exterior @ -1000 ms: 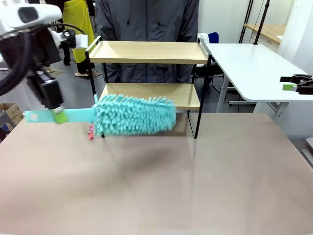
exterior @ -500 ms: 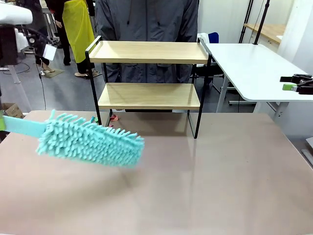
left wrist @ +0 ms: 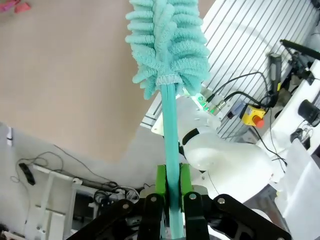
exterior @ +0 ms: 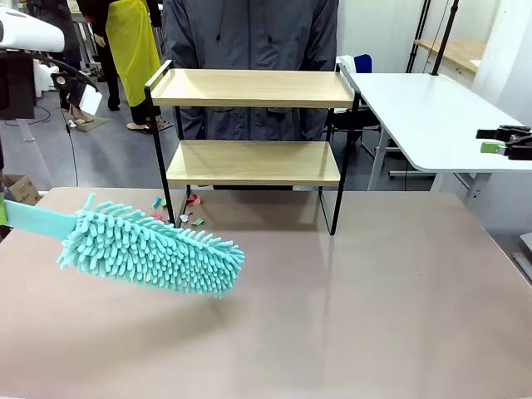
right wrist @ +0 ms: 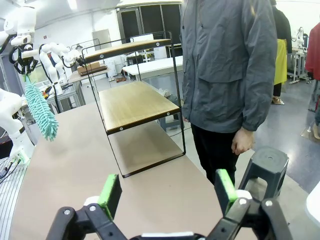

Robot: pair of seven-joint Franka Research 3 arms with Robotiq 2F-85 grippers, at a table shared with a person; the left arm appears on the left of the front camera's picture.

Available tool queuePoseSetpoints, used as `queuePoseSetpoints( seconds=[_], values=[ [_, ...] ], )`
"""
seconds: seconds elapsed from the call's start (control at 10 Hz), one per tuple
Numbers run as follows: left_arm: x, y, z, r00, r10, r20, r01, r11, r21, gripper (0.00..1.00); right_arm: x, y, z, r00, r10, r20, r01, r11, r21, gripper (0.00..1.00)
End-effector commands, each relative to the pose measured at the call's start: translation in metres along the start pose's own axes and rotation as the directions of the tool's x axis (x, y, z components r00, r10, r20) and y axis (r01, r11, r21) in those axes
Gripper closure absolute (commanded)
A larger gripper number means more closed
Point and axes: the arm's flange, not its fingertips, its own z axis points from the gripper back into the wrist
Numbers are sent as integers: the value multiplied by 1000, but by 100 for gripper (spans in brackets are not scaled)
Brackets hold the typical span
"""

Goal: Clean the shelf.
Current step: Hand the Duster back to the human.

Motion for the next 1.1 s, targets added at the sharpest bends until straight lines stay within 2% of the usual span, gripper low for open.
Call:
queuePoseSetpoints(
  seconds=[0.0, 0.7, 0.8, 1.0],
  values=[
    [-5, 1, 2, 1000, 15, 8, -15, 1000, -7, 87, 3, 0, -1, 1000, 6, -1, -6, 1000, 1, 0],
    [-2, 2, 0, 1000, 7, 3, -7, 1000, -2, 87, 0, 0, 0, 1000, 0, 0, 0, 1000, 0, 0],
    [-15, 1, 1, 991, 29, 133, -29, 1000, -5, 87, 27, 16, -7, 999, -32, 13, 29, 988, 152, 0],
    [9, 4, -12, 969, -99, 228, 110, 993, -37, 87, 85, 56, -45, 1000, -20, 0, 20, 952, 304, 0]
  ],
)
